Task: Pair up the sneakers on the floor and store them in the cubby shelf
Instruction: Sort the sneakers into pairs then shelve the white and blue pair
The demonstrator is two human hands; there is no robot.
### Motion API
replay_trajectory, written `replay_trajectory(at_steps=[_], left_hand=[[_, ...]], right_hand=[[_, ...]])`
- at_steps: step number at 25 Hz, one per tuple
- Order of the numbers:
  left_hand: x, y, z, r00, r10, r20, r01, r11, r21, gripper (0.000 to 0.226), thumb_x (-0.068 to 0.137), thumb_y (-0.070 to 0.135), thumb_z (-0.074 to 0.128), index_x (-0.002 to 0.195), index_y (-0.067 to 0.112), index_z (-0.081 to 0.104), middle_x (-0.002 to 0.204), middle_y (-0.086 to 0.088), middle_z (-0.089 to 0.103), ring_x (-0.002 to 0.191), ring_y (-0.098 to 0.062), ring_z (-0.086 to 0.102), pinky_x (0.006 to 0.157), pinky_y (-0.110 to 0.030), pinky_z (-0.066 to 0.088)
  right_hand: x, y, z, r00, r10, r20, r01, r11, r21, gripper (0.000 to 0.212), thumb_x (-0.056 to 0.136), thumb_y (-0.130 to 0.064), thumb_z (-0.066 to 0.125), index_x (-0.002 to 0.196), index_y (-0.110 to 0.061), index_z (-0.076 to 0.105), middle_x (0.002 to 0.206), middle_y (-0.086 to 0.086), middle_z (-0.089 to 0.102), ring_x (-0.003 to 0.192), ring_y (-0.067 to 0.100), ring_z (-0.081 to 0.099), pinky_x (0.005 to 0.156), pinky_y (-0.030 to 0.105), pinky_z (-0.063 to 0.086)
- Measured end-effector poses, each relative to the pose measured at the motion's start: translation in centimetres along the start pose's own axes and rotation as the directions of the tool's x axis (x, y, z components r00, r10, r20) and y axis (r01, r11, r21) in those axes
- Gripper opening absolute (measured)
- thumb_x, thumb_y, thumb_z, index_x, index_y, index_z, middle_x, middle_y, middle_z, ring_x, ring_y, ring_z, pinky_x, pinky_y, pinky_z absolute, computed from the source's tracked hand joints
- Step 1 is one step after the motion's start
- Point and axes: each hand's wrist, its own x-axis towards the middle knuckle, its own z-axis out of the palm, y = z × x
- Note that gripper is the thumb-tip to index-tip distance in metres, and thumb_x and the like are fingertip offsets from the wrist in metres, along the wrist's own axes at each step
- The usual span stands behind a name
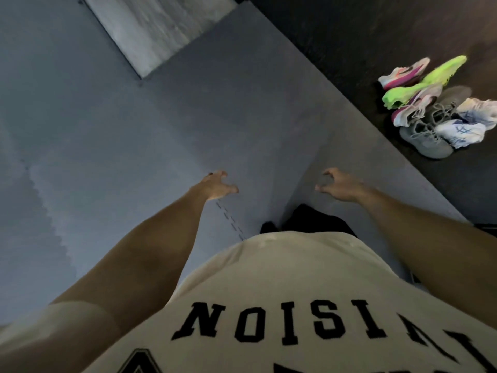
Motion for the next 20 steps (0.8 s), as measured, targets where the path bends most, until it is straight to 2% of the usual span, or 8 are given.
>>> replay_trajectory(at_steps=[4, 12, 15, 18, 20], left_hand=[[6.7, 5.3, -6.7, 1.000, 0.014, -0.021, -0.014, 1.000, 0.017, 0.081, 0.078, 0.051, 0.072, 0.145, 0.023, 0.037, 0.145, -0.010, 0.040, 0.125, -0.030, 0.048, 0.103, -0.041, 0.043], [18.3, 18.2, -18.1, 0.998, 0.024, -0.062, -0.026, 0.999, -0.029, 0.083, 0.075, 0.049, 0.075, 0.144, 0.020, 0.039, 0.144, -0.010, 0.038, 0.123, -0.030, 0.049, 0.102, -0.043, 0.045], [21.8, 22.1, -21.3, 0.996, 0.033, -0.079, -0.031, 0.999, 0.026, 0.085, 0.073, 0.052, 0.074, 0.143, 0.021, 0.040, 0.145, -0.010, 0.038, 0.127, -0.029, 0.047, 0.104, -0.041, 0.043], [26.1, 26.4, -25.7, 0.997, 0.054, -0.050, -0.049, 0.995, 0.087, 0.097, 0.057, 0.065, 0.066, 0.142, 0.025, 0.040, 0.145, -0.006, 0.041, 0.129, -0.028, 0.046, 0.106, -0.044, 0.039], [29.4, 29.7, -29.0, 0.995, 0.097, -0.036, -0.091, 0.986, 0.140, 0.097, 0.055, 0.067, 0.065, 0.140, 0.027, 0.042, 0.143, -0.006, 0.043, 0.127, -0.028, 0.048, 0.105, -0.045, 0.040]], right_hand=[[7.0, -2.8, -6.8, 1.000, 0.002, -0.006, -0.002, 0.999, 0.046, 0.071, 0.087, -0.044, 0.065, 0.145, -0.017, 0.033, 0.149, 0.012, 0.038, 0.132, 0.034, 0.042, 0.106, 0.044, 0.038], [19.7, -6.0, -23.0, 1.000, 0.011, -0.023, -0.011, 1.000, 0.008, 0.078, 0.079, -0.052, 0.067, 0.144, -0.024, 0.034, 0.148, 0.011, 0.040, 0.131, 0.034, 0.043, 0.108, 0.048, 0.037], [23.0, -7.4, -27.5, 1.000, -0.003, -0.021, 0.003, 1.000, 0.000, 0.076, 0.081, -0.050, 0.067, 0.144, -0.023, 0.035, 0.149, 0.012, 0.038, 0.132, 0.033, 0.043, 0.108, 0.047, 0.038], [26.7, -8.7, -32.1, 0.998, 0.034, -0.060, -0.032, 0.999, 0.036, 0.075, 0.082, -0.051, 0.067, 0.144, -0.022, 0.036, 0.150, 0.011, 0.037, 0.132, 0.033, 0.044, 0.107, 0.045, 0.039], [29.3, -9.5, -34.7, 0.995, 0.056, -0.085, -0.051, 0.997, 0.065, 0.074, 0.082, -0.049, 0.067, 0.144, -0.022, 0.037, 0.149, 0.011, 0.039, 0.131, 0.032, 0.045, 0.106, 0.042, 0.040]])
